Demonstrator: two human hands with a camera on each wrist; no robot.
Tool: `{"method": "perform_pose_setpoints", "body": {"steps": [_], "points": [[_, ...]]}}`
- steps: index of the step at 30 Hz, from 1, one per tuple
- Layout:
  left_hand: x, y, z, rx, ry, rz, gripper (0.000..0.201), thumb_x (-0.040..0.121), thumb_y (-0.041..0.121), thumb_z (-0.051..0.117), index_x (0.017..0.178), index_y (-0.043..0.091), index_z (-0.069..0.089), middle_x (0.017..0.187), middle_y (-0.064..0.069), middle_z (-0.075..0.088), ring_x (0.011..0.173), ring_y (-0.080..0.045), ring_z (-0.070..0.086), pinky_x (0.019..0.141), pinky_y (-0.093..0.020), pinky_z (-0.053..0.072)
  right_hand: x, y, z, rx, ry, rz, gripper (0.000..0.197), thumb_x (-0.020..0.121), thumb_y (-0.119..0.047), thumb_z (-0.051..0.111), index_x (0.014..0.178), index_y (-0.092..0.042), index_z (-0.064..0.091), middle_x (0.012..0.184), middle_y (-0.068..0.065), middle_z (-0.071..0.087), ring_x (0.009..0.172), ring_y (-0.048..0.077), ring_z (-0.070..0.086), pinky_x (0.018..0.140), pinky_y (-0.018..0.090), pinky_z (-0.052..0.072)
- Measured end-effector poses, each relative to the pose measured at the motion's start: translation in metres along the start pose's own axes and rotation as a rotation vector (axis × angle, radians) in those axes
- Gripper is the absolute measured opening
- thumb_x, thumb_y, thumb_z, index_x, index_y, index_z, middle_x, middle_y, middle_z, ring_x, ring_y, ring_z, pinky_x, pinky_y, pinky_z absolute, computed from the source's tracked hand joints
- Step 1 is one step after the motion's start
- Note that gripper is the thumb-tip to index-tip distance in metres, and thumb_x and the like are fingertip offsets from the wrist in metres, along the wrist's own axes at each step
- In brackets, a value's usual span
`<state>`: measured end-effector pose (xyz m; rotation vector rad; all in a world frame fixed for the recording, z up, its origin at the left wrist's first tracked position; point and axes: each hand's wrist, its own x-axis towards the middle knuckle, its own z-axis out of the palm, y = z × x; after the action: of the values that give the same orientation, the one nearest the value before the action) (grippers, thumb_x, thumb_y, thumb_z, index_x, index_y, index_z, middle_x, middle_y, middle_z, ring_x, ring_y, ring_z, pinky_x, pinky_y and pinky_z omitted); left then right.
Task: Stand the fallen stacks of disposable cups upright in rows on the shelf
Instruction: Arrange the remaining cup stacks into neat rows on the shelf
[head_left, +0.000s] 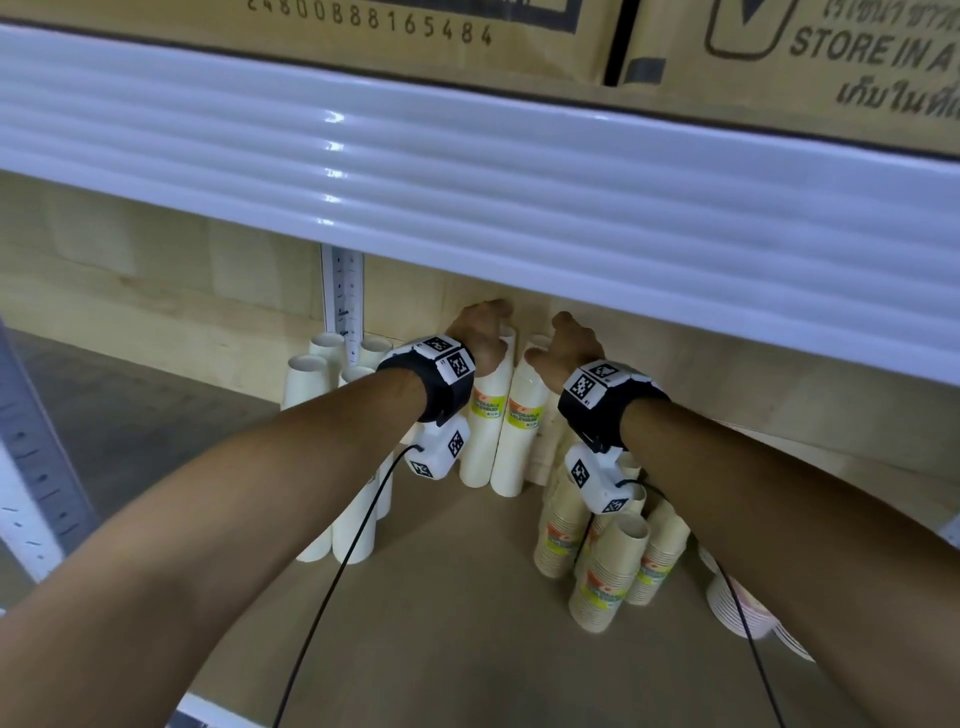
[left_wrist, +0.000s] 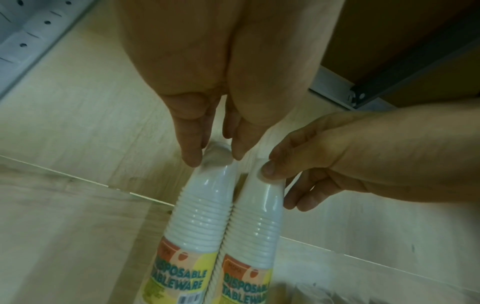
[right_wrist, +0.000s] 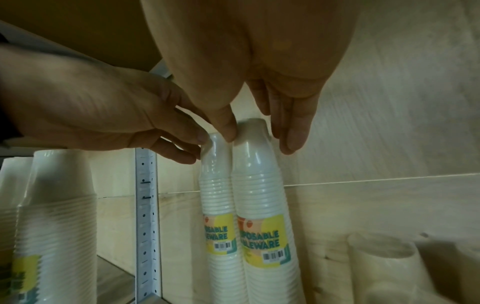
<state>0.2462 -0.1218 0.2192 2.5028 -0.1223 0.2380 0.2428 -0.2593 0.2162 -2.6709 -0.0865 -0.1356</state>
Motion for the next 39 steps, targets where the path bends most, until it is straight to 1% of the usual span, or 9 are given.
{"method": "perform_pose_setpoints", "body": {"steps": [4, 8, 10, 12, 14, 19, 23, 31, 39], "points": [[-0.007, 0.000, -0.014, -0.035, 0.032, 0.040, 0.049, 0.099, 0.020, 0.052, 0.146, 0.012, 0.040, 0.150, -0.008, 0.042, 0.134, -0.024, 0.044, 0.094, -0.020, 0.035, -0.006, -0.007, -0.010, -0.028, 0.030, -0.039, 0.042, 0.098, -0.038, 0.046, 0.129, -0.010, 0.050, 0.125, 0.010, 0.055, 0.114, 0.030, 0.056, 0.081, 0.029, 0.042], [-0.010, -0.001, -0.037, -0.002, 0.035, 0.038, 0.048, 0.096, 0.024, 0.058, 0.141, 0.013, 0.045, 0.147, -0.006, 0.045, 0.130, -0.023, 0.047, 0.089, -0.021, 0.036, -0.017, -0.023, -0.017, -0.032, 0.093, -0.075, 0.038, 0.100, -0.033, 0.046, 0.130, -0.013, 0.053, 0.099, 0.000, 0.051, 0.117, 0.027, 0.056, 0.078, 0.029, 0.043], [-0.014, -0.003, -0.049, 0.040, 0.056, 0.039, 0.045, 0.095, 0.025, 0.059, 0.136, 0.012, 0.049, 0.143, -0.007, 0.048, 0.127, -0.024, 0.049, 0.087, -0.022, 0.037, -0.021, -0.034, -0.016, -0.071, 0.111, -0.113, 0.038, 0.099, -0.032, 0.048, 0.130, -0.010, 0.054, 0.110, 0.007, 0.058, 0.120, 0.028, 0.053, 0.084, 0.031, 0.045], [-0.019, -0.008, -0.062, 0.107, 0.070, 0.019, 0.038, 0.096, 0.029, 0.056, 0.129, 0.010, 0.053, 0.136, -0.009, 0.051, 0.124, -0.026, 0.050, 0.084, -0.023, 0.035, -0.024, -0.046, -0.015, -0.102, 0.133, -0.176, 0.043, 0.096, -0.032, 0.051, 0.131, -0.008, 0.051, 0.130, 0.014, 0.053, 0.124, 0.031, 0.050, 0.091, 0.035, 0.044], [-0.025, -0.015, -0.077, 0.151, 0.084, 0.000, 0.030, 0.097, 0.034, 0.056, 0.117, 0.012, 0.056, 0.132, -0.010, 0.052, 0.121, -0.027, 0.051, 0.083, -0.025, 0.034, -0.027, -0.056, -0.012, -0.087, 0.138, -0.226, 0.049, 0.093, -0.032, 0.055, 0.136, -0.010, 0.046, 0.137, 0.014, 0.048, 0.125, 0.032, 0.048, 0.095, 0.037, 0.045], [-0.048, -0.037, -0.113, 0.133, 0.134, -0.059, 0.042, 0.091, 0.036, 0.064, 0.129, 0.020, 0.056, 0.140, -0.002, 0.049, 0.120, -0.021, 0.054, 0.094, -0.026, 0.043, -0.040, -0.078, 0.000, -0.071, 0.082, -0.354, 0.042, 0.091, -0.031, 0.055, 0.127, -0.009, 0.052, 0.131, 0.012, 0.052, 0.117, 0.030, 0.053, 0.094, 0.036, 0.048], [-0.075, -0.059, -0.136, 0.103, 0.209, -0.096, 0.040, 0.088, 0.033, 0.068, 0.125, 0.022, 0.059, 0.135, -0.003, 0.052, 0.117, -0.021, 0.055, 0.087, -0.025, 0.043, -0.056, -0.097, 0.017, 0.010, 0.054, -0.418, 0.041, 0.094, -0.038, 0.054, 0.124, -0.011, 0.058, 0.125, 0.009, 0.061, 0.113, 0.028, 0.057, 0.091, 0.032, 0.048], [-0.111, -0.100, -0.141, 0.087, 0.216, -0.200, 0.047, 0.088, 0.039, 0.067, 0.129, 0.016, 0.058, 0.135, -0.006, 0.056, 0.119, -0.023, 0.055, 0.090, -0.028, 0.044, -0.080, -0.120, 0.045, 0.112, -0.036, -0.437, 0.055, 0.093, -0.060, 0.041, 0.110, -0.011, 0.061, 0.106, 0.009, 0.066, 0.092, 0.028, 0.061, 0.084, 0.038, 0.052], [-0.119, -0.122, -0.115, 0.073, 0.152, -0.229, 0.054, 0.087, 0.039, 0.068, 0.132, 0.013, 0.054, 0.131, -0.009, 0.058, 0.117, -0.026, 0.056, 0.096, -0.035, 0.047, -0.091, -0.122, 0.066, 0.086, -0.081, -0.439, 0.062, 0.083, -0.057, 0.060, 0.129, -0.016, 0.055, 0.135, -0.001, 0.058, 0.110, 0.024, 0.061, 0.076, 0.029, 0.046]]}}
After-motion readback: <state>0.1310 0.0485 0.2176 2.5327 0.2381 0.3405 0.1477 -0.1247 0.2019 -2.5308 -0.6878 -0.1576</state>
